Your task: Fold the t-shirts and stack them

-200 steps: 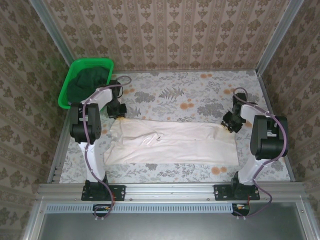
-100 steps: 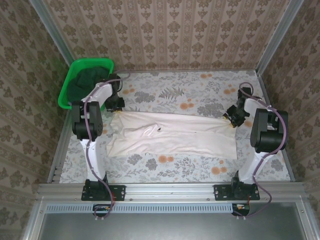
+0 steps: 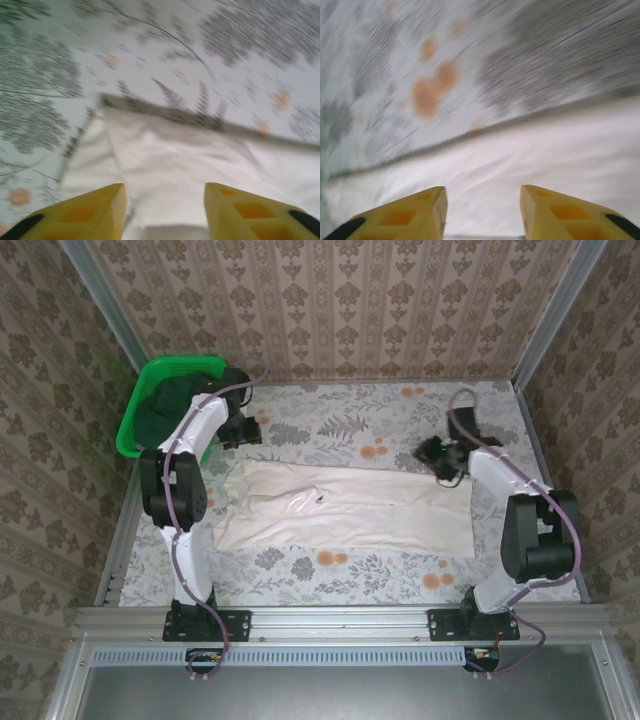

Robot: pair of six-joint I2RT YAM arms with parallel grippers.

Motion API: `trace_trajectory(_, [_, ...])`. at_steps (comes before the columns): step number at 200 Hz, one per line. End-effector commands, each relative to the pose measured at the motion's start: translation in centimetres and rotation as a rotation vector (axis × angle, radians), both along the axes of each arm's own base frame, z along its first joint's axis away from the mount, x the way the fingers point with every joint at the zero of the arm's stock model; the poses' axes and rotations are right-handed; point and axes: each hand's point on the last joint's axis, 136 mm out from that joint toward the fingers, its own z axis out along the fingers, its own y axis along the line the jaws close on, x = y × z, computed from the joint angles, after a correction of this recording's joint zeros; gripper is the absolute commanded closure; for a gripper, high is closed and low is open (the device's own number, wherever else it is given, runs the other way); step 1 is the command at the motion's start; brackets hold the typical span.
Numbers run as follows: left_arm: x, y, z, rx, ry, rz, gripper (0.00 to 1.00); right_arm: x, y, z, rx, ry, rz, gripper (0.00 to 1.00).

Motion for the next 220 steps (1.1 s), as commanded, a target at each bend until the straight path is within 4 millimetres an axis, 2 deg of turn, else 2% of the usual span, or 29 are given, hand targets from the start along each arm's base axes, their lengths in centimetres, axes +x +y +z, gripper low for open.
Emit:
trace_trajectory(1, [-4.0, -2.7, -1.5, -0.124, 0.115, -0.058, 0.61, -2.4, 8.1, -1.2, 0.077, 0.043, 0.148, 0.6])
trace_trajectory(15, [-5.2, -2.8, -2.8, -0.13, 0.155, -0.049, 0.65, -3.7, 12.3, -2.1, 0.059, 0.073, 0.248, 0.63])
trace_trajectory(40, [-6.0, -2.9, -5.2, -0.136, 0.198, -0.013, 0.67, -5.7, 17.7, -3.8, 0.04, 0.131, 0.373, 0.68])
trace_trajectory(52, [-5.8, -2.7, -6.3, -0.12, 0.215, 0.008, 0.68, -6.4, 19.5, -4.4, 0.02, 0.151, 0.427, 0.69])
trace_trajectory(77, [-5.4, -2.3, -8.0, -0.096, 0.239, 0.04, 0.68, -6.4, 21.9, -5.2, 0.002, 0.178, 0.493, 0.76])
trace_trajectory(113, [-4.9, -1.9, -9.7, -0.058, 0.279, 0.047, 0.68, -6.4, 23.8, -6.4, -0.001, 0.212, 0.502, 0.78])
trace_trajectory(130, [-4.8, -1.7, -10.1, -0.046, 0.282, 0.05, 0.68, -6.5, 24.1, -6.9, -0.019, 0.23, 0.495, 0.78])
trace_trajectory(155, [-5.1, -1.6, -10.3, -0.044, 0.289, 0.052, 0.67, -6.5, 24.3, -7.6, -0.023, 0.255, 0.471, 0.79])
trace_trajectory(220, [-5.4, -1.1, -10.7, -0.044, 0.304, 0.073, 0.64, -6.2, 25.2, -8.4, -0.031, 0.293, 0.458, 0.71])
